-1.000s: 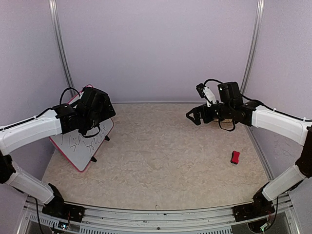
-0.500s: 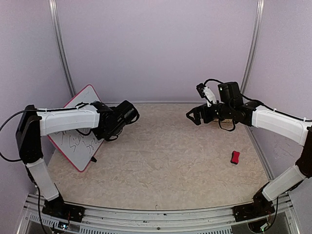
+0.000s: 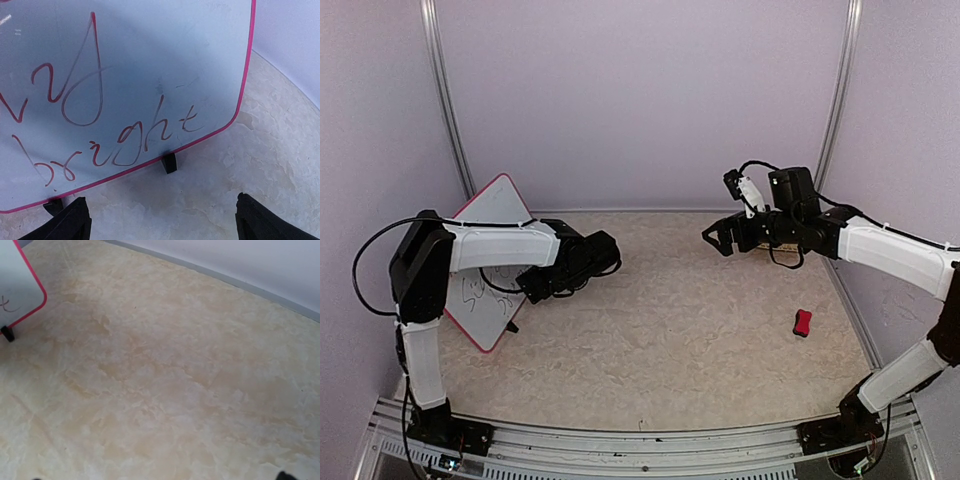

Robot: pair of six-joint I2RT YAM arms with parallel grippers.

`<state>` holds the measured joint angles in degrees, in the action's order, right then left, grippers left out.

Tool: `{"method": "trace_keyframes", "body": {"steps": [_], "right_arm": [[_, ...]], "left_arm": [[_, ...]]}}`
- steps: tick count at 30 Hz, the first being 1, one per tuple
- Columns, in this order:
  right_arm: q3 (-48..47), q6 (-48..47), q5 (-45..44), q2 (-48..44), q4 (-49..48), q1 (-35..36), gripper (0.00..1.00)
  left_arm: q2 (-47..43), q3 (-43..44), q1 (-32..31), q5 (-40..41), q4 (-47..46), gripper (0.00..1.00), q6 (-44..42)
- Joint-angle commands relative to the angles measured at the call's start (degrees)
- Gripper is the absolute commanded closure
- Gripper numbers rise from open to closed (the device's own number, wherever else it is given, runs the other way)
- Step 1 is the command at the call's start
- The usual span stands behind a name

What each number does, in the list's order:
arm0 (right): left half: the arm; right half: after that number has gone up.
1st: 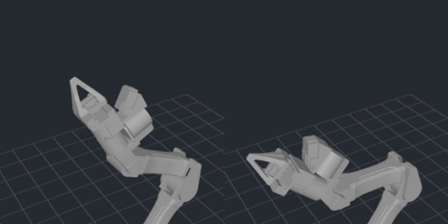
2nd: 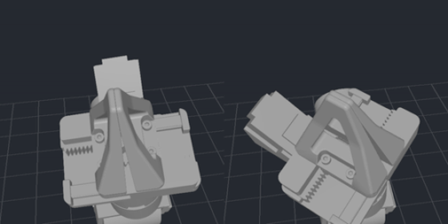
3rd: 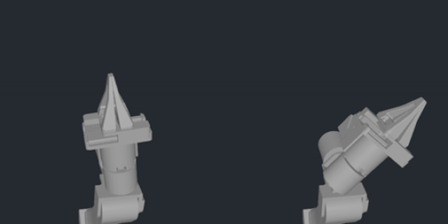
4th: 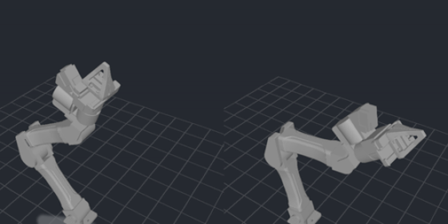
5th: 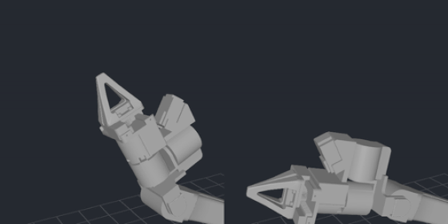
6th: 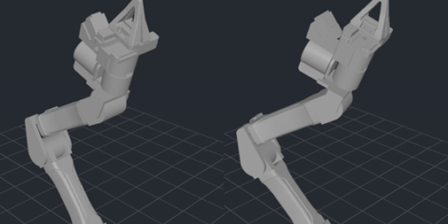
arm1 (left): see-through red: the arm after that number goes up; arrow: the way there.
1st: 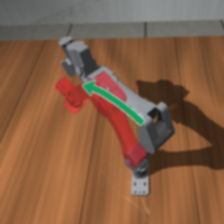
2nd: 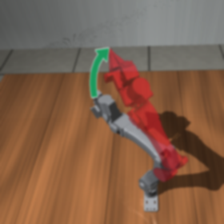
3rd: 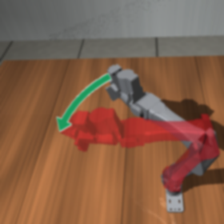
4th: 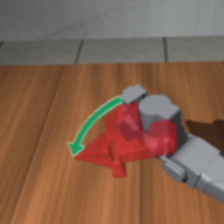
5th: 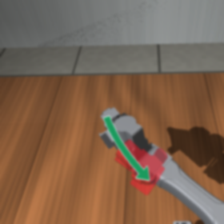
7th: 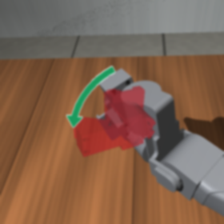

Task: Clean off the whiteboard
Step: Move the whiteboard to the center of the board.

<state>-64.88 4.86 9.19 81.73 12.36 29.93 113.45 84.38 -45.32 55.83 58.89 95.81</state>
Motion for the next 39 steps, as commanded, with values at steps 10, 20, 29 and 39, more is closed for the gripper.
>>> {"method": "trace_keyframes", "body": {"steps": [10, 20, 29, 39], "right_arm": [[0.22, -0.56, 1.37, -2.63, -0.72, 0.23, 0.0], [-0.66, -0.39, 2.05, -2.11, -0.75, 0.29, 0.0], [-0.77, -0.47, 2.54, -1.55, -0.76, 0.3, 0.0], [-1.04, -0.73, 3.02, -1.49, -0.66, 0.29, 0.0]], "left_arm": [[7.19, 2.52, 4.49, -3.1, -1.87, 0.07, -1.9], [9.87, 3.66, 5.99, -4.63, -5.1, 0.07, -3.3], [13.17, 5.61, 6.71, -5.03, -4.82, 0.11, -1.63], [17.66, 8.23, 7.93, -6.57, -4.12, 0.22, -0.01]]}}
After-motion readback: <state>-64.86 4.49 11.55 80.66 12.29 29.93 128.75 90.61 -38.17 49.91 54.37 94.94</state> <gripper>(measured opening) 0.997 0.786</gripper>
